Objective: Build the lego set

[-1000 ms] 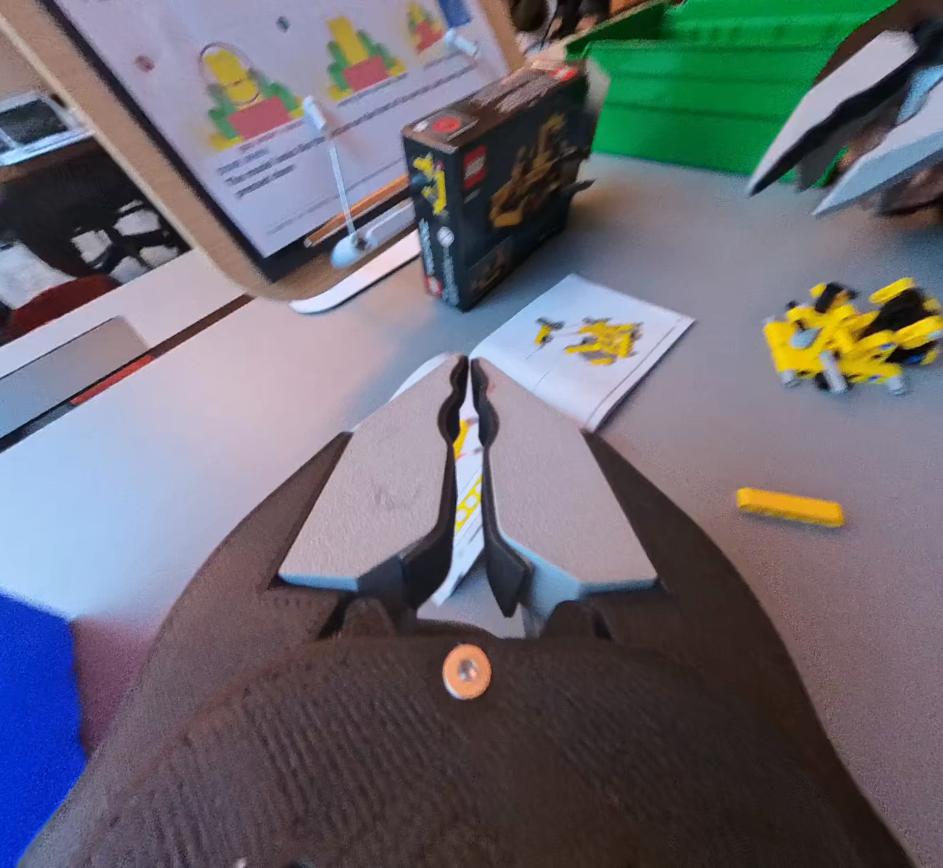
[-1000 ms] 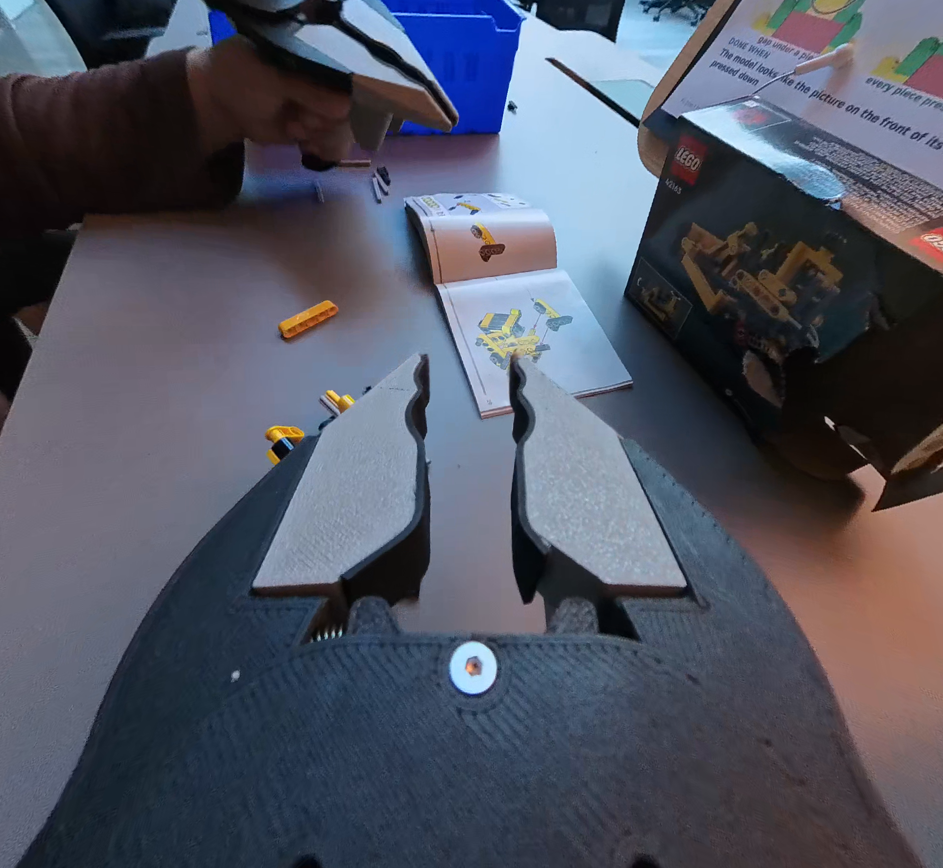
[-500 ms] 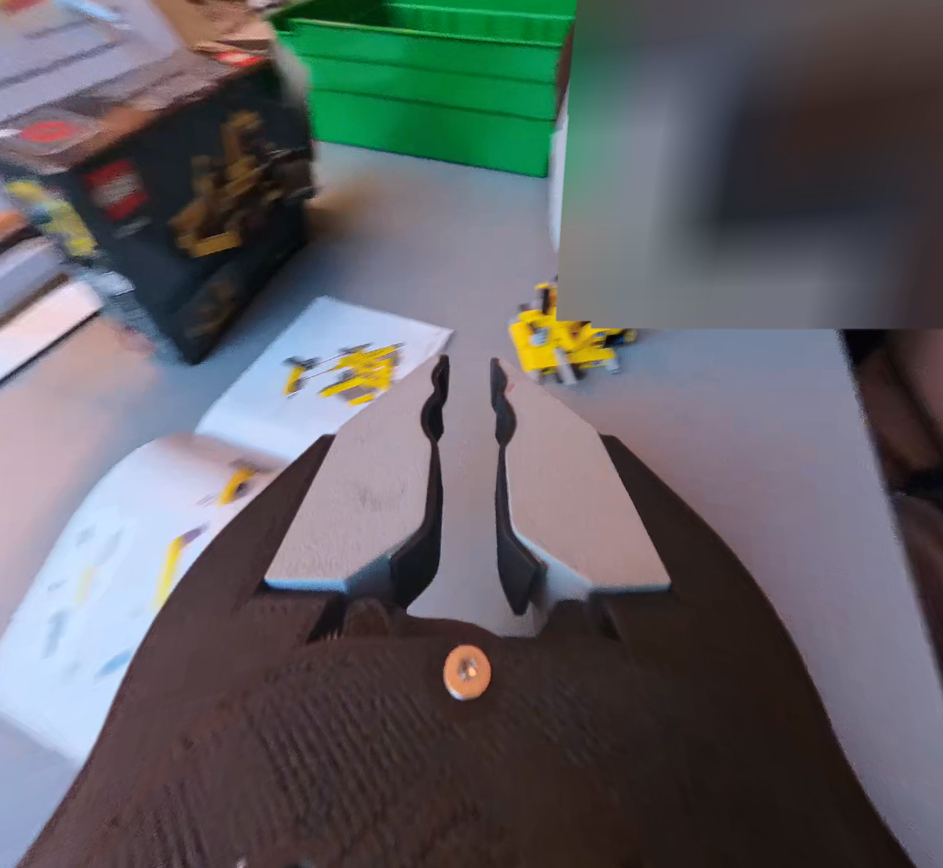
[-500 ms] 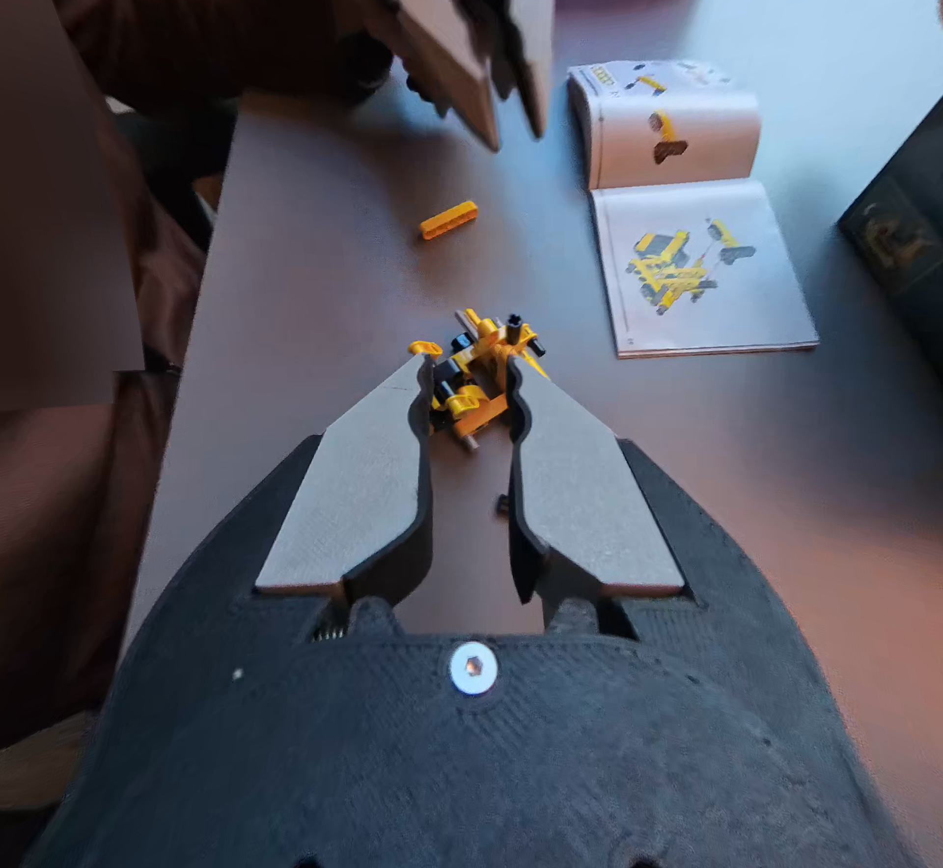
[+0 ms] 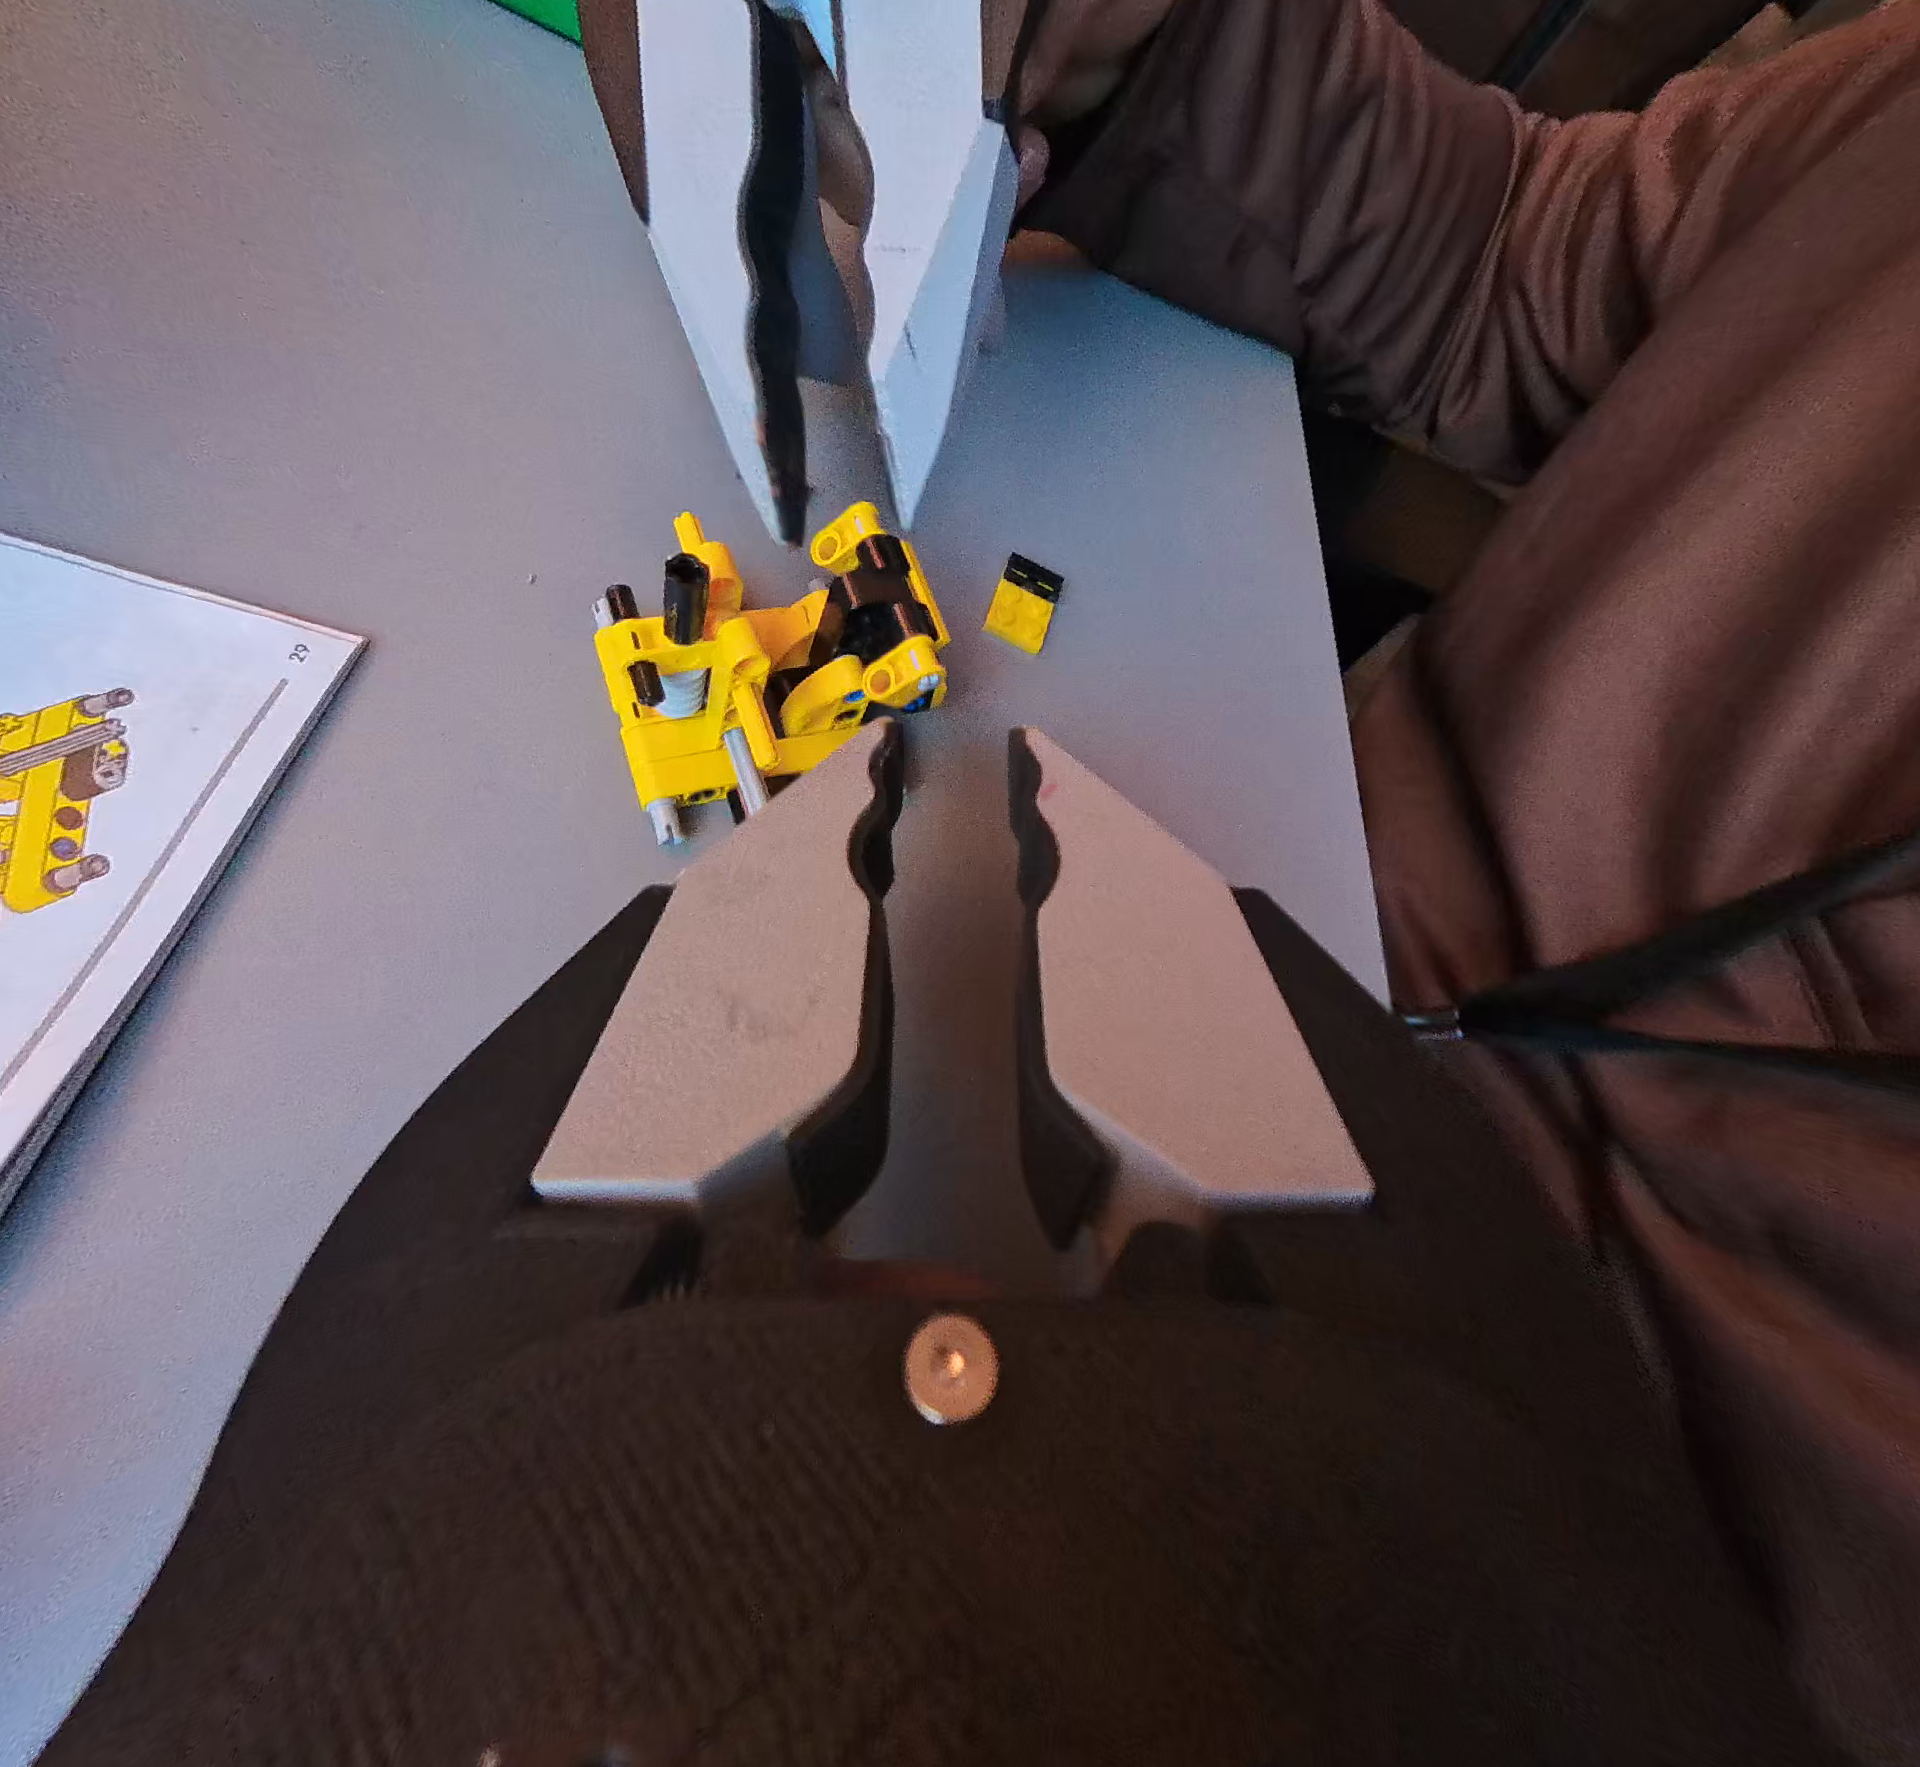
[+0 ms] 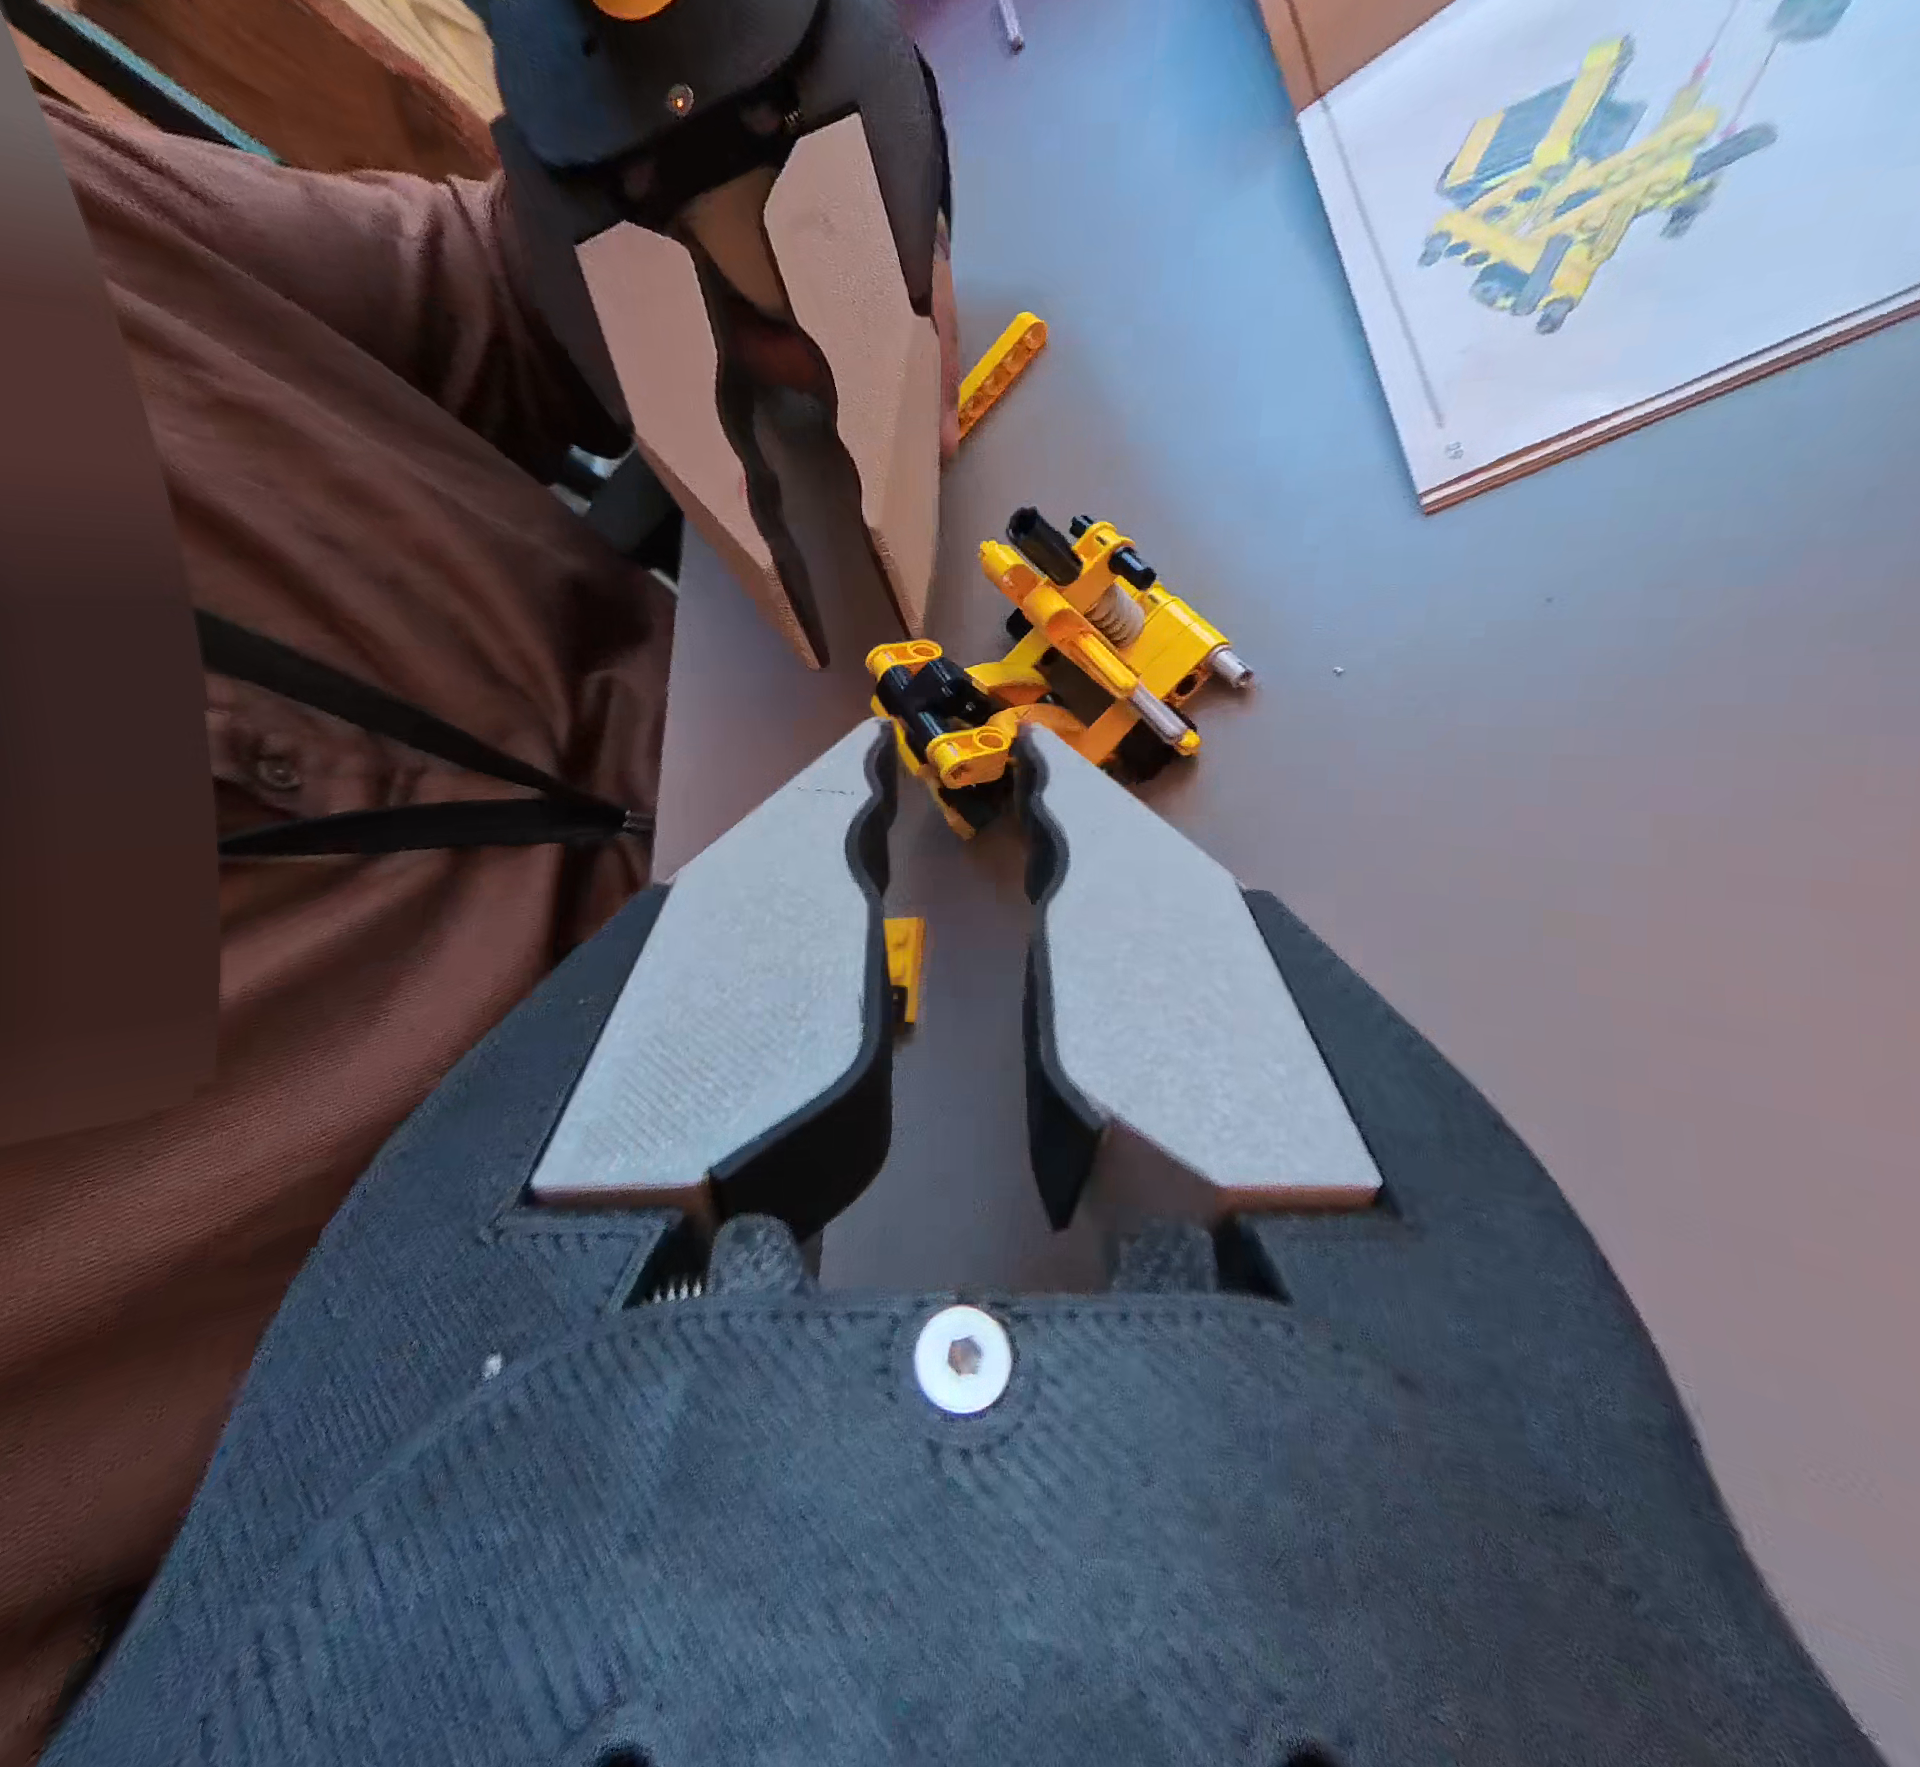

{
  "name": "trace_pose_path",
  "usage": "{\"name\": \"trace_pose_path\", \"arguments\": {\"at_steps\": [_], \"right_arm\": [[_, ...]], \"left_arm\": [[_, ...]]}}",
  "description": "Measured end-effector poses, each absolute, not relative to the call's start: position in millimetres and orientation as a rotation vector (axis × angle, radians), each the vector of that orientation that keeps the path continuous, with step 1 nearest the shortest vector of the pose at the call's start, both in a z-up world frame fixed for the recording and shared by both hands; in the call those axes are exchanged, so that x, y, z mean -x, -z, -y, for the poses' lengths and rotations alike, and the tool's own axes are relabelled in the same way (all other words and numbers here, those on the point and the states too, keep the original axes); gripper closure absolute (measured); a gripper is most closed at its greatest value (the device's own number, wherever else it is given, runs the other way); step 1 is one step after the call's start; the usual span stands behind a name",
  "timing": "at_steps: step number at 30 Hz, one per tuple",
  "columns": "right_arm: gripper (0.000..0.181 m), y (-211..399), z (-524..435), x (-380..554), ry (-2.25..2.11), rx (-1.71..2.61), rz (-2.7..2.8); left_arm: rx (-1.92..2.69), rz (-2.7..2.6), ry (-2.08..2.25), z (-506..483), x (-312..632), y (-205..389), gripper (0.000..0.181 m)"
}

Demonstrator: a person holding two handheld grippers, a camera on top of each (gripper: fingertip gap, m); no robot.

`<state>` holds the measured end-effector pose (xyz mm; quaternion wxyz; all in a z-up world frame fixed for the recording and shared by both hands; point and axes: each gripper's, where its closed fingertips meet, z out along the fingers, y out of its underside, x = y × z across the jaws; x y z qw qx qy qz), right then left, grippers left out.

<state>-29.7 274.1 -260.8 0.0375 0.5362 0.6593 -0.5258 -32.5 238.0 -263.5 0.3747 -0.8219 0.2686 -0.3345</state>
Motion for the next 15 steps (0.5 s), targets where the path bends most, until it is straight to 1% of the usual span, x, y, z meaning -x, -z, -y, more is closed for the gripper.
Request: {"name": "trace_pose_path", "arguments": {"at_steps": [4, 5, 7, 10, 15], "right_arm": [[0.159, 265.5, -269.3, 27.6, 1.583, -1.621, -2.014], [0.16, 263.8, -267.8, 27.9, 1.593, -1.611, -2.013], [0.169, 254.5, -262.4, 27.8, 1.654, -1.555, -1.995], [0.169, 246.7, -261.2, 26.2, 1.688, -1.528, -2.0], [0.158, 256.2, -272.5, 18.6, 1.59, -1.56, -2.129]], "left_arm": [[2.122, -0.67, 0.915, -240.7, 23.6, 265.6, 0.165], [2.122, -0.661, 0.929, -241.8, 22.0, 265.3, 0.167], [2.125, -0.645, 0.935, -244.4, 21.3, 265.2, 0.168], [2.11, -0.621, 0.936, -246.9, 22.9, 262.8, 0.169], [2.1, -0.655, 0.915, -244.6, 20.9, 262.8, 0.167]]}}
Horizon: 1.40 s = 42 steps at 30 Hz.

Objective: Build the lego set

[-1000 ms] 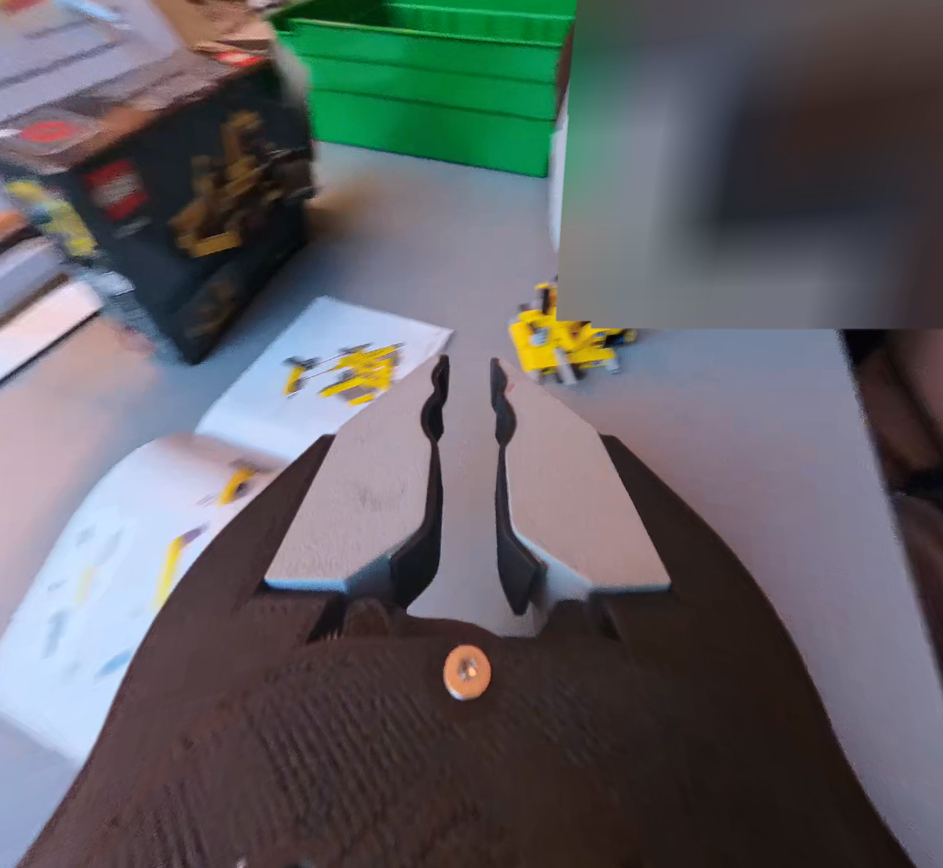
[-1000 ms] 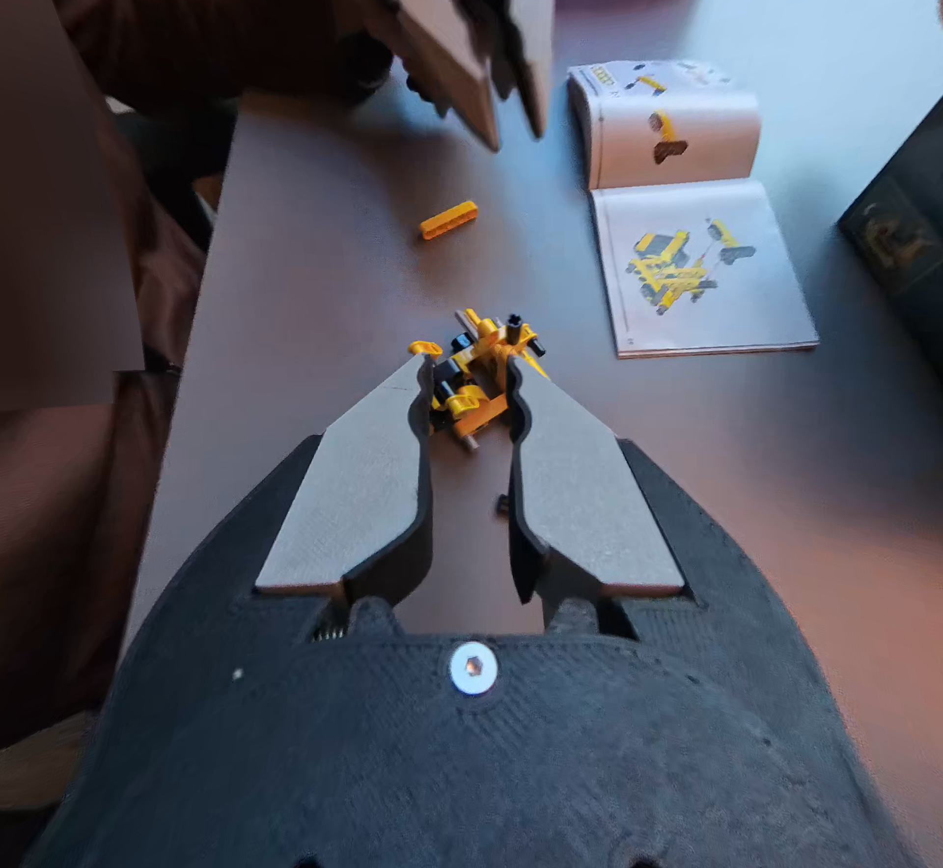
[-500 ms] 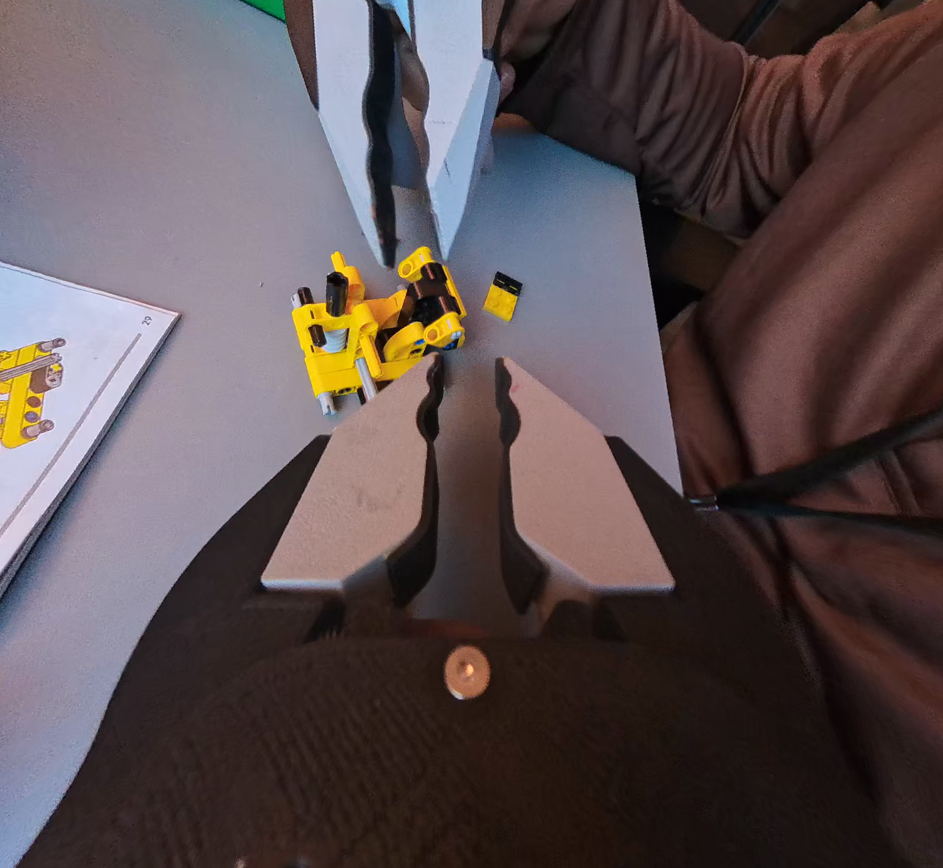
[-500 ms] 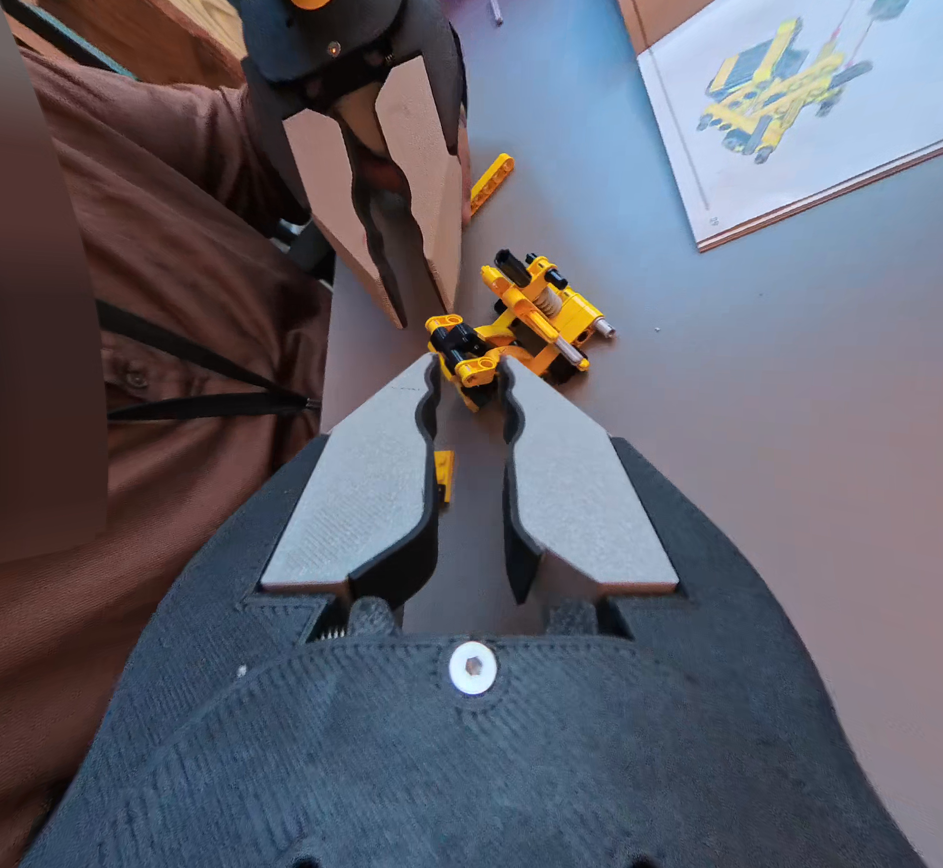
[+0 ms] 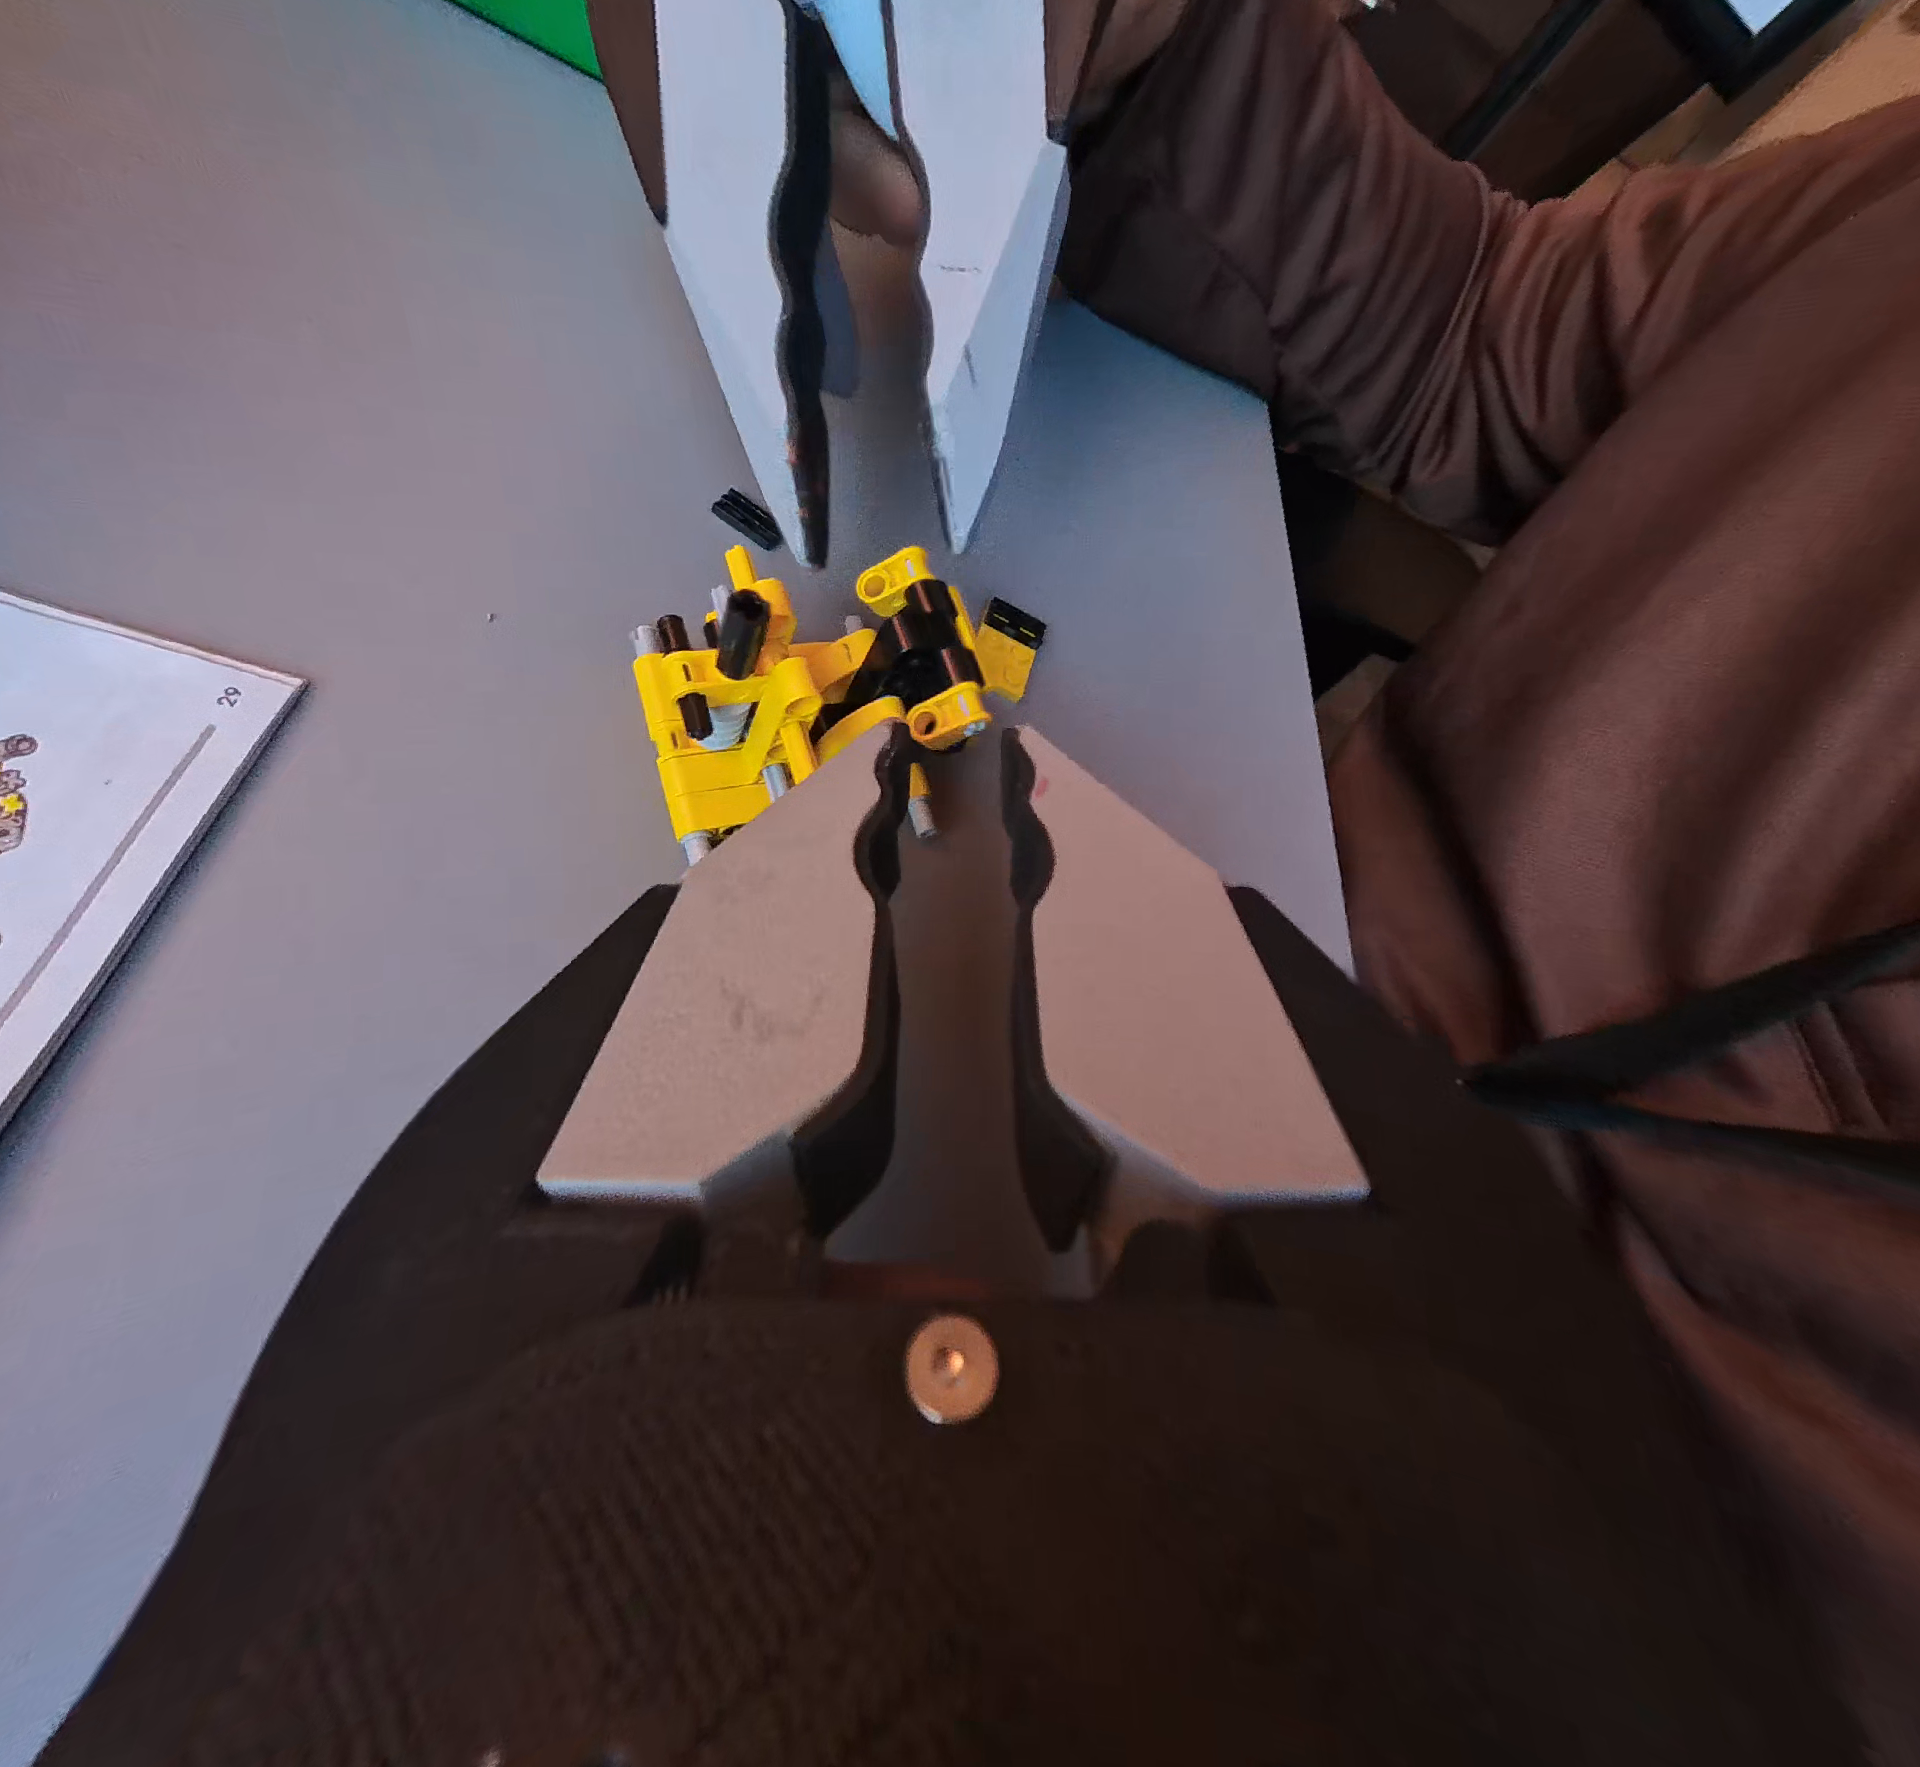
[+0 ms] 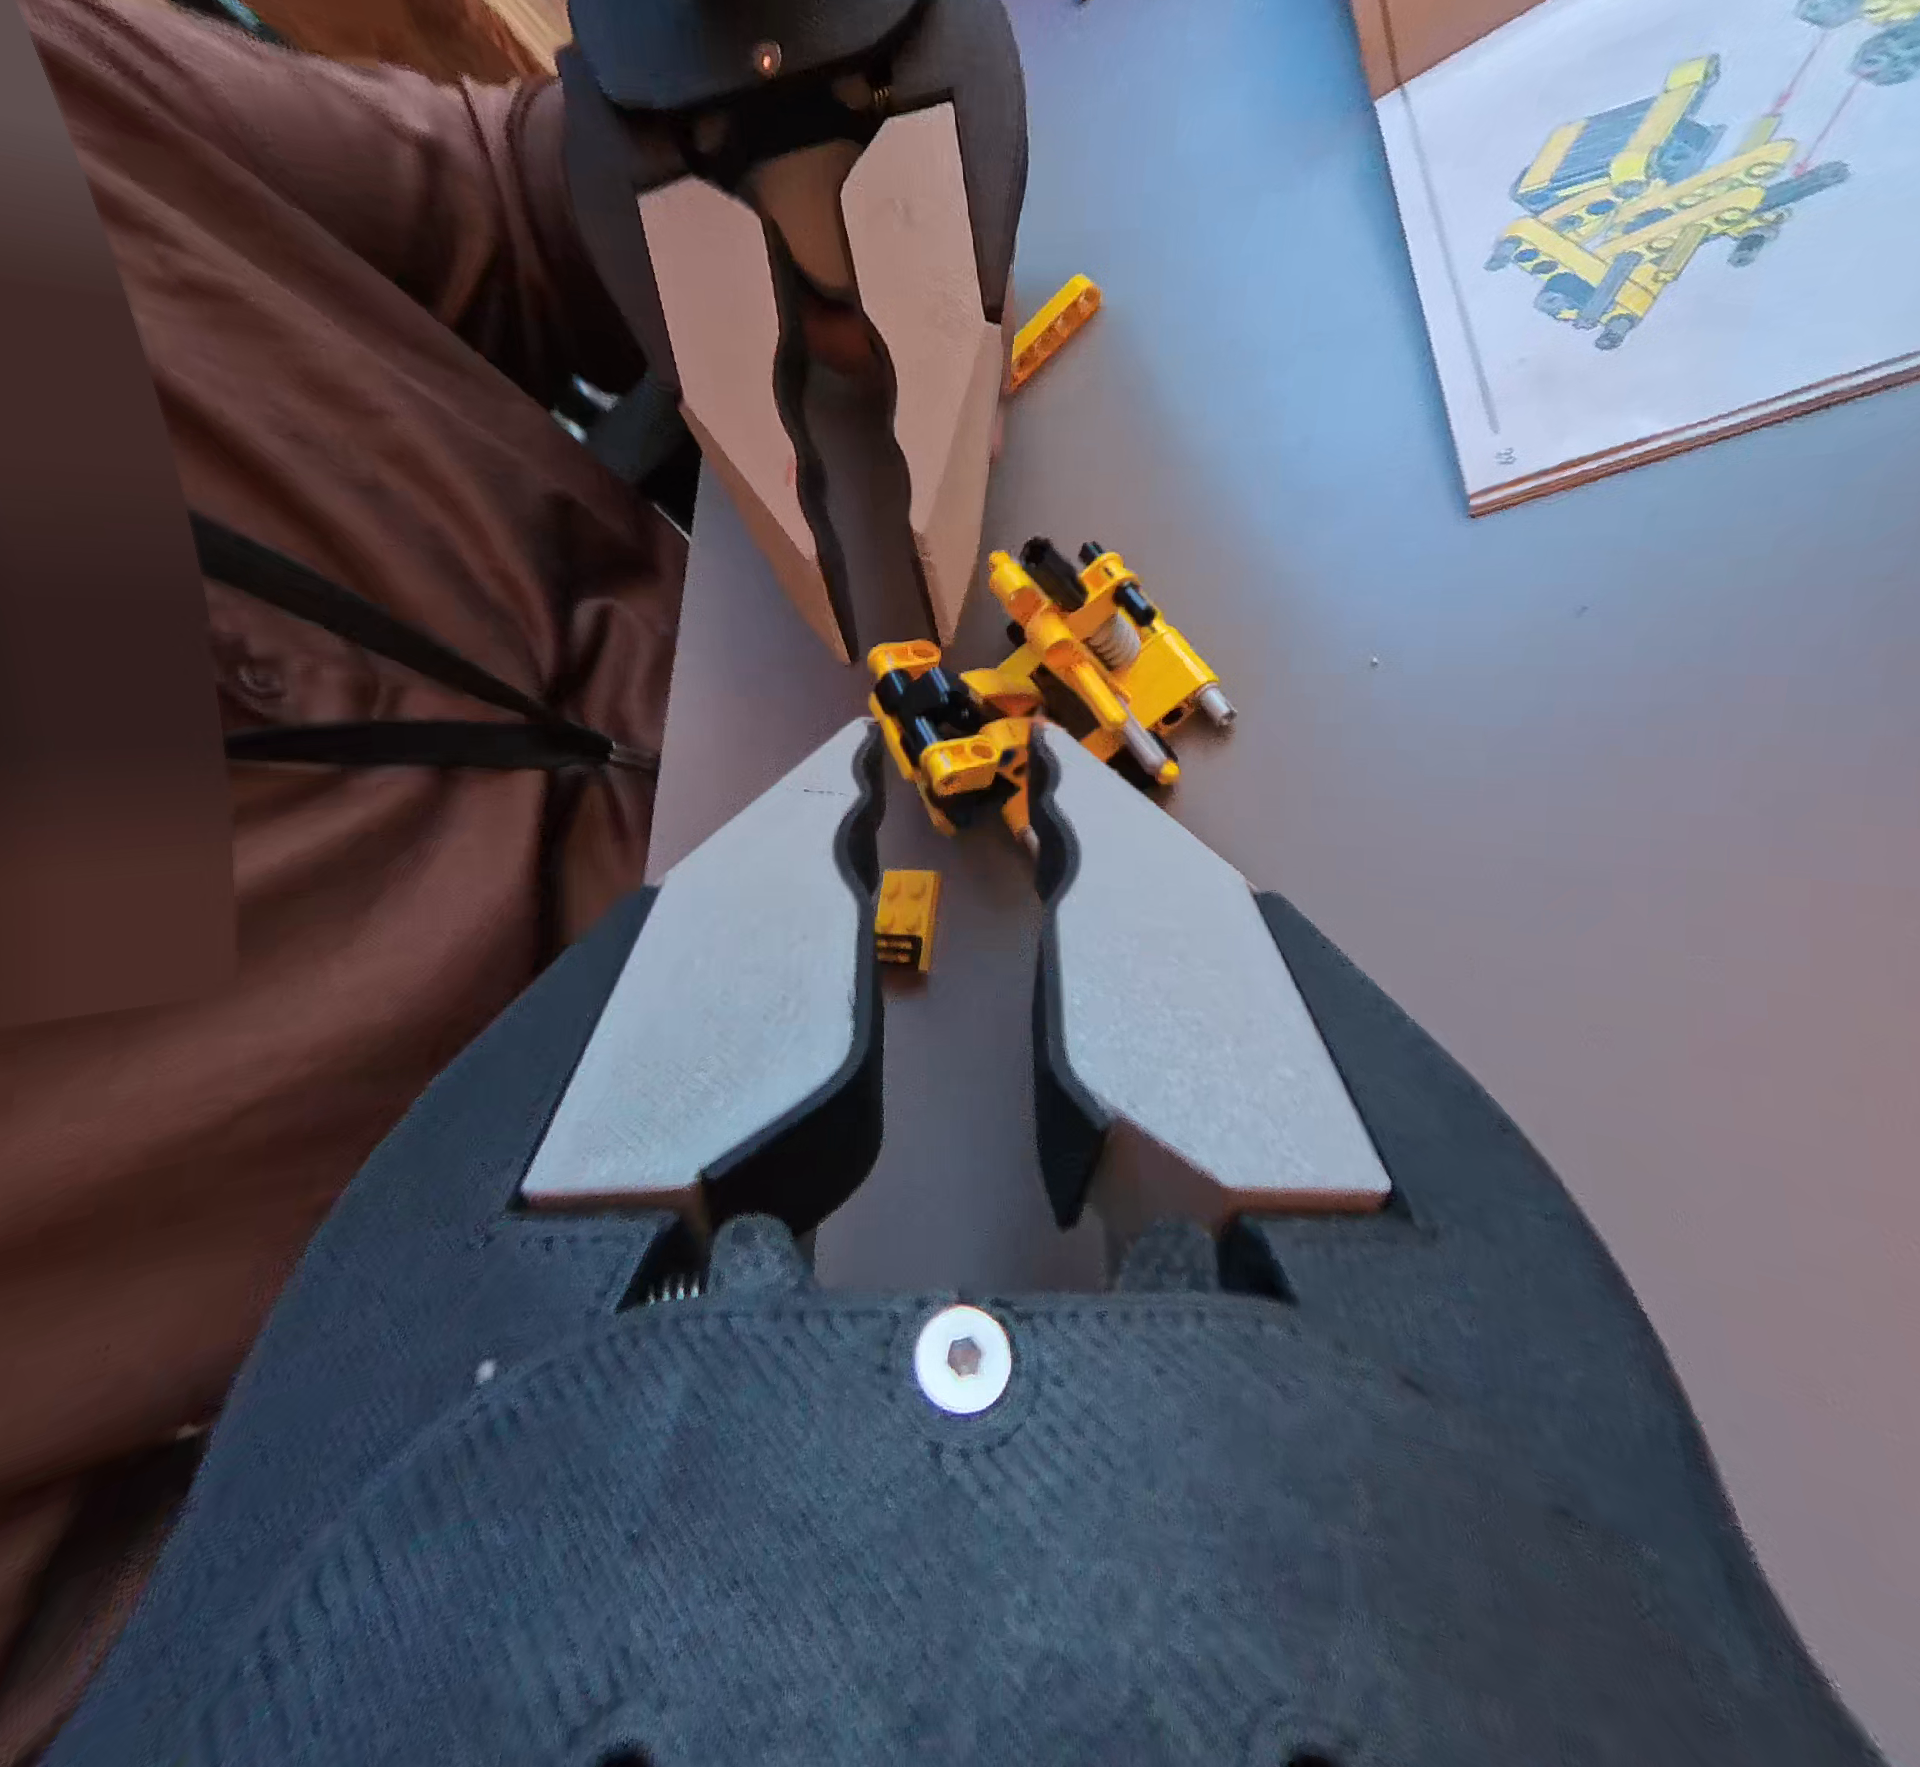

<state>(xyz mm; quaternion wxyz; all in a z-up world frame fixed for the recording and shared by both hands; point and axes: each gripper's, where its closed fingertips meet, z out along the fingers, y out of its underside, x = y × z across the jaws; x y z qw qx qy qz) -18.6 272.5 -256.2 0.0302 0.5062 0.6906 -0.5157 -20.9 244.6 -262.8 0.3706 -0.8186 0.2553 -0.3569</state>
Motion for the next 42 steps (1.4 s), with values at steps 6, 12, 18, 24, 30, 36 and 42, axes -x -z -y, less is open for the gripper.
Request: {"name": "trace_pose_path", "arguments": {"at_steps": [6, 12, 18, 24, 30, 36, 42], "right_arm": [[0.16, 267.2, -262.1, 5.6, 1.461, -1.34, -2.552], [0.17, 262.2, -256.9, 2.8, 1.489, -1.294, -2.558], [0.172, 257.7, -256.5, 4.9, 1.567, -1.383, -2.207], [0.173, 249.1, -255.6, 11.5, 1.643, -1.44, -1.904], [0.173, 254.6, -258.9, 14.9, 1.619, -1.5, -1.845], [0.173, 254.9, -259.8, 17.6, 1.623, -1.526, -1.791], [0.172, 256.2, -262.6, 20.0, 1.624, -1.56, -1.731]], "left_arm": [[2.051, -0.867, 0.684, -237.6, 9.9, 268.9, 0.169], [2.051, -0.848, 0.732, -236.8, 6.5, 267.2, 0.178], [2.027, -0.81, 0.836, -234.6, 4.6, 260.2, 0.173], [2.04, -0.848, 0.78, -233.8, 2.6, 264.8, 0.17], [1.998, -0.949, 0.513, -239.0, 8.9, 270.7, 0.169], [1.942, -1.039, 0.327, -241.7, 8.9, 274.3, 0.175], [1.842, -1.119, 0.119, -244.1, 12.7, 274.7, 0.17]]}}
